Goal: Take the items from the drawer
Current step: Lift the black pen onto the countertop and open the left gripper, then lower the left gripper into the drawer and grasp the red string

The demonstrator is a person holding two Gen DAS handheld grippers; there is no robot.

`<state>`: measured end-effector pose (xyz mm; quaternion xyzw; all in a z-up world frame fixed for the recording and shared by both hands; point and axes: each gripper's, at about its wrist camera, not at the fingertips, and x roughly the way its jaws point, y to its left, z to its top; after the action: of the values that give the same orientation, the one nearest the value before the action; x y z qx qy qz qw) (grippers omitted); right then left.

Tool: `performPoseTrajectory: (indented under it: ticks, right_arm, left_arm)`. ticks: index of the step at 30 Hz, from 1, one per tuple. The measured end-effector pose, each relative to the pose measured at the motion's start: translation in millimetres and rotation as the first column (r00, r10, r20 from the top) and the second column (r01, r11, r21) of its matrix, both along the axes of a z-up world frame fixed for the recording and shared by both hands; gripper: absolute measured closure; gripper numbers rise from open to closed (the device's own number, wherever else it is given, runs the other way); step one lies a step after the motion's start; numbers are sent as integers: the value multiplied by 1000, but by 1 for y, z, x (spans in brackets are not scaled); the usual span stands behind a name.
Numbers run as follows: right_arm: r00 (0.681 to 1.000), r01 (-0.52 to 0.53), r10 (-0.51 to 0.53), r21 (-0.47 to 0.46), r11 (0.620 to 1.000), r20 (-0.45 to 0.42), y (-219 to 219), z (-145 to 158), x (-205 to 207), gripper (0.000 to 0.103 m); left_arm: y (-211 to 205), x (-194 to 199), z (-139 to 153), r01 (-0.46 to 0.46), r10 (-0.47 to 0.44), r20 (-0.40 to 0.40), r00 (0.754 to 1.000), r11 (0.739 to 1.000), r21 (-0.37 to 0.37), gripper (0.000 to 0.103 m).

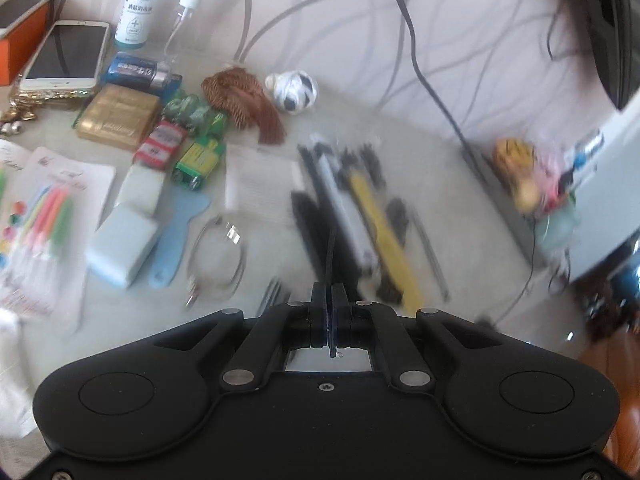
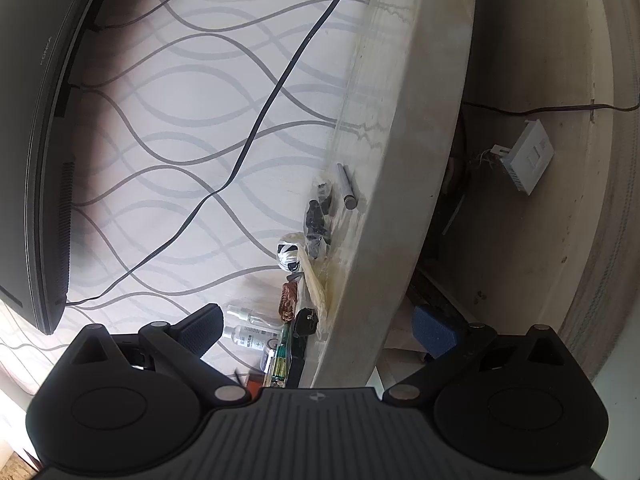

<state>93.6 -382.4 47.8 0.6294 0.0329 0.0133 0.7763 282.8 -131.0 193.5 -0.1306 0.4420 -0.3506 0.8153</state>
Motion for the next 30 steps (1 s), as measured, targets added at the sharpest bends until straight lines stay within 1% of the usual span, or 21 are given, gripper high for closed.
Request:
performPoseTrajectory:
  ticks: [2,5,8,9,10,12,14,15,17,19,21,22,23,24,25,28,30]
  right_arm:
    - [1000,0,0,2,1000,1,0,0,0,0]
    - [1000,2,-2,7,1000,5,-1,-1,-1,0]
    - [1000,2,-2,7,1000,8,-1,-1,-2,0]
    - [1000,0,0,6,1000,8,0,-1,-2,0]
    - [1000,-1,1,5,1000,8,0,-1,-2,0]
    - [1000,-2,2,4,1000,7,-1,-1,-2,0]
    - [1000,-3,3,2,1000,6,-1,0,-1,0]
    - [1000,-3,3,0,1000,4,-1,1,0,0]
    - [1000,-8,8,-5,1000,0,0,0,0,0]
    - [1000,-11,11,-14,1000,-4,1,0,0,0]
    - [1000,-12,12,-28,1000,-8,3,2,1,0]
    - [1000,-12,12,-34,999,-10,3,3,2,0]
    - [1000,-12,12,-39,999,-12,4,4,2,0]
    - [1000,-12,11,-44,999,-14,4,4,3,0]
    - [1000,-10,9,-48,999,-17,5,5,3,0]
    - [1000,-2,0,-61,998,-27,5,7,3,0]
    - [999,1,-4,-70,998,-35,5,8,4,0]
  left_arm:
    - [-3,7,-4,-35,35,-14,999,999,-1,99]
    - [0,11,-16,-52,53,-53,997,999,9,96]
    - [9,10,-15,-35,33,-59,998,999,-34,87]
    - [13,7,-12,-17,15,-44,999,998,-53,84]
    - [18,1,-7,9,-10,-23,1000,998,-61,83]
    - [28,-11,1,78,-77,11,997,996,-49,79]
    - [40,-28,6,163,-163,31,986,987,2,74]
    - [45,-37,7,199,-201,40,979,979,49,72]
    - [55,-54,4,255,-266,44,963,952,168,71]
    - [67,-72,-8,278,-301,28,953,910,306,71]
    - [76,-84,-33,259,-295,11,955,853,454,73]
    - [80,-88,-48,245,-290,5,957,818,521,74]
    - [83,-90,-63,233,-285,0,958,783,576,75]
    - [86,-89,-75,226,-279,-7,960,761,608,77]
    - [88,-87,-85,222,-272,-16,962,752,621,77]
    - [90,-83,-100,219,-263,-19,965,759,613,77]
    - [88,-83,-105,211,-268,-7,963,744,634,77]
